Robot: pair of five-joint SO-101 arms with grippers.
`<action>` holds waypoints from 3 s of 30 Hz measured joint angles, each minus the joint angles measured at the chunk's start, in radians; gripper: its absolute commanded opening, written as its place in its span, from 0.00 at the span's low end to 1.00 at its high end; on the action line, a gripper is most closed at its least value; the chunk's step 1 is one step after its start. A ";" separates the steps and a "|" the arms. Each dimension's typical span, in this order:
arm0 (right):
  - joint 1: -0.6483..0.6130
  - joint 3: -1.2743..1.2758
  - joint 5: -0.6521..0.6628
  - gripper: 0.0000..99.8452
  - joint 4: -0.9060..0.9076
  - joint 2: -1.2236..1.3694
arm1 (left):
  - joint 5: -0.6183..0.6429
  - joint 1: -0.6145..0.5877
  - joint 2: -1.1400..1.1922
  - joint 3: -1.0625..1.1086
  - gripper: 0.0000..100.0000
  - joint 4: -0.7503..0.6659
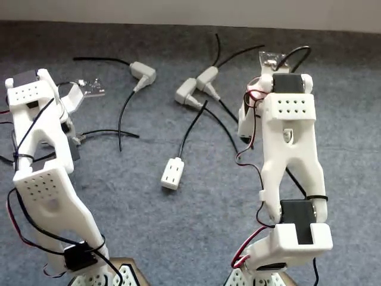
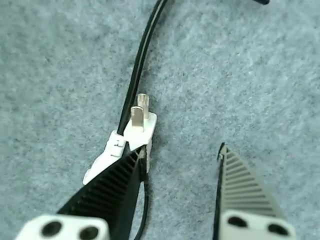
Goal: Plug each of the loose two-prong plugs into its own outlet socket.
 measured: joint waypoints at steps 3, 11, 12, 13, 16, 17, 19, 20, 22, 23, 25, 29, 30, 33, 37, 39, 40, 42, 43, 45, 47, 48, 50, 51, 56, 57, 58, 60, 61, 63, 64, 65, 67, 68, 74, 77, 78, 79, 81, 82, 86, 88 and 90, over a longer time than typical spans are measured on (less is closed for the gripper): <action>0.000 0.000 0.002 0.25 0.000 0.000 | 0.000 0.000 0.002 0.000 0.23 -0.017; 0.000 0.000 0.002 0.25 0.000 0.000 | 0.000 0.000 0.003 -0.037 0.23 -0.028; 0.000 0.000 0.002 0.25 0.000 0.000 | 0.000 0.000 0.009 -0.040 0.23 -0.028; 0.000 0.000 0.002 0.25 0.000 0.000 | 0.000 0.000 0.023 -0.044 0.23 -0.028; 0.000 0.000 0.002 0.25 0.000 0.000 | 0.000 0.000 0.075 -0.048 0.23 -0.032; 0.000 0.000 0.002 0.25 0.000 0.000 | 0.000 0.000 0.089 -0.048 0.23 -0.032; 0.000 0.000 0.002 0.25 0.000 0.000 | 0.000 0.000 0.110 -0.048 0.23 -0.032; 0.000 0.000 0.002 0.25 0.000 0.000 | 0.000 0.000 0.117 -0.048 0.23 -0.032; 0.000 0.000 0.002 0.25 0.000 0.000 | 0.000 0.000 0.118 -0.048 0.23 -0.032; 0.000 0.000 0.002 0.25 0.000 0.000 | 0.000 0.000 0.118 -0.048 0.21 -0.032; 0.000 0.000 0.002 0.25 0.000 0.000 | 0.000 0.000 0.118 -0.048 0.15 -0.032; 0.000 0.000 0.002 0.25 0.000 0.000 | 0.000 0.000 0.117 -0.048 0.02 -0.029; 0.000 0.000 0.002 0.25 0.000 0.000 | 0.000 0.000 0.117 -0.048 0.00 -0.029; 0.000 0.000 0.002 0.25 0.000 0.000 | 0.000 0.005 0.130 -0.048 0.01 -0.023; 0.000 0.000 0.002 0.25 0.000 0.000 | 0.000 0.012 0.137 -0.054 0.01 -0.021; 0.000 0.000 0.002 0.25 0.000 0.000 | 0.000 0.015 0.137 -0.055 0.01 -0.018; 0.000 0.000 0.002 0.25 0.002 0.000 | 0.000 0.018 0.135 -0.055 0.01 -0.017; 0.000 0.000 0.002 0.25 0.002 0.000 | 0.000 0.021 0.110 -0.054 0.01 0.017; 0.000 0.000 0.002 0.25 0.002 0.000 | 0.000 0.029 0.087 -0.054 0.01 0.040; 0.000 0.000 0.002 0.25 0.002 0.000 | 0.000 0.049 0.020 -0.054 0.01 0.072; 0.000 0.000 0.002 0.25 0.002 0.000 | 0.012 0.069 -0.064 -0.054 0.01 0.084; 0.000 0.000 0.002 0.25 0.002 0.000 | 0.032 0.078 -0.107 -0.054 0.01 0.087; 0.000 0.000 0.002 0.25 0.002 0.000 | 0.077 0.100 -0.189 -0.054 0.01 0.091; 0.000 0.000 0.002 0.25 0.002 0.000 | 0.098 0.112 -0.227 -0.054 0.01 0.094; 0.000 0.002 0.002 0.25 0.002 0.000 | 0.196 0.192 -0.439 0.092 0.01 0.094; 0.000 0.003 0.002 0.25 0.002 0.000 | 0.227 0.218 -0.486 0.147 0.01 0.094; 0.000 0.003 0.002 0.25 0.002 0.000 | 0.264 0.249 -0.535 0.210 0.01 0.094; 0.000 0.003 0.005 0.25 0.002 0.000 | 0.334 0.315 -0.632 0.339 0.01 0.092; 0.000 0.003 0.005 0.25 0.002 0.000 | 0.371 0.344 -0.680 0.402 0.01 0.080; 0.000 0.003 0.005 0.25 0.002 0.000 | 0.456 0.385 -0.769 0.520 0.01 0.003; 0.000 0.003 0.005 0.25 0.002 0.000 | 0.509 0.394 -0.816 0.572 0.01 -0.044; 0.000 0.003 0.005 0.25 0.002 0.000 | 0.569 0.397 -0.861 0.626 0.01 -0.098; 0.000 0.003 0.005 0.25 0.002 0.000 | 0.675 0.417 -0.954 0.736 0.01 -0.201; 0.000 0.003 0.005 0.25 0.002 0.000 | 0.718 0.439 -1.007 0.795 0.01 -0.238; 0.000 0.003 0.005 0.25 0.002 0.000 | 0.985 0.667 -1.344 1.112 0.01 -0.413; 0.014 0.003 0.005 0.25 0.002 0.000 | 1.120 0.767 -1.491 1.243 0.01 -0.551; 0.026 0.003 0.005 0.25 0.002 0.000 | 1.168 0.793 -1.527 1.280 0.01 -0.597; 0.038 0.003 0.005 0.25 0.002 0.000 | 1.215 0.816 -1.554 1.309 0.01 -0.641; 0.071 0.003 0.005 0.25 0.002 0.000 | 1.315 0.850 -1.597 1.372 0.01 -0.735; 0.087 0.003 0.005 0.25 0.002 0.000 | 1.359 0.862 -1.610 1.399 0.01 -0.781; 0.155 0.003 0.005 0.25 -0.015 0.000 | 1.508 0.921 -1.648 1.527 0.01 -0.979; 0.167 0.003 0.014 0.25 -0.032 0.000 | 1.577 0.957 -1.671 1.593 0.01 -1.091; 0.163 0.003 0.052 0.25 -0.040 0.000 | 1.614 0.968 -1.711 1.669 0.01 -1.209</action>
